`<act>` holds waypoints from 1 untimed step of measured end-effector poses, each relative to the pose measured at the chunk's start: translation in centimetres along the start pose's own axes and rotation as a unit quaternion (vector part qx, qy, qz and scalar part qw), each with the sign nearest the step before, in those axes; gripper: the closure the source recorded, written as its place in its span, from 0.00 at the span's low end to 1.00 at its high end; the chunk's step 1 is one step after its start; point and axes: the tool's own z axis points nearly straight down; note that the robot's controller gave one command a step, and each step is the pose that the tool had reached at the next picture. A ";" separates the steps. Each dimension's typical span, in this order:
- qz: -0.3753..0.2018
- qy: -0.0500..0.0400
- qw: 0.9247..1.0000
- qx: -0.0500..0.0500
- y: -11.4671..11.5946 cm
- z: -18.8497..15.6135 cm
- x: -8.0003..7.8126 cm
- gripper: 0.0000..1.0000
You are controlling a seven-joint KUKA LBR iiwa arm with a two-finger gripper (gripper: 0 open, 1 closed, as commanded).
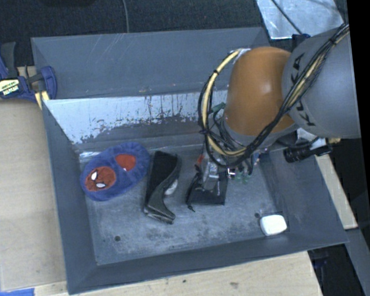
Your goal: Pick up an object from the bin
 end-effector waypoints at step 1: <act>0.007 -0.005 1.000 -0.001 -4.3 -7.5 1.6 1.00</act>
Offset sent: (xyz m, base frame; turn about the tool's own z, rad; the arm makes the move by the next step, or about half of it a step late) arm -0.0282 -0.0334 0.0703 0.0109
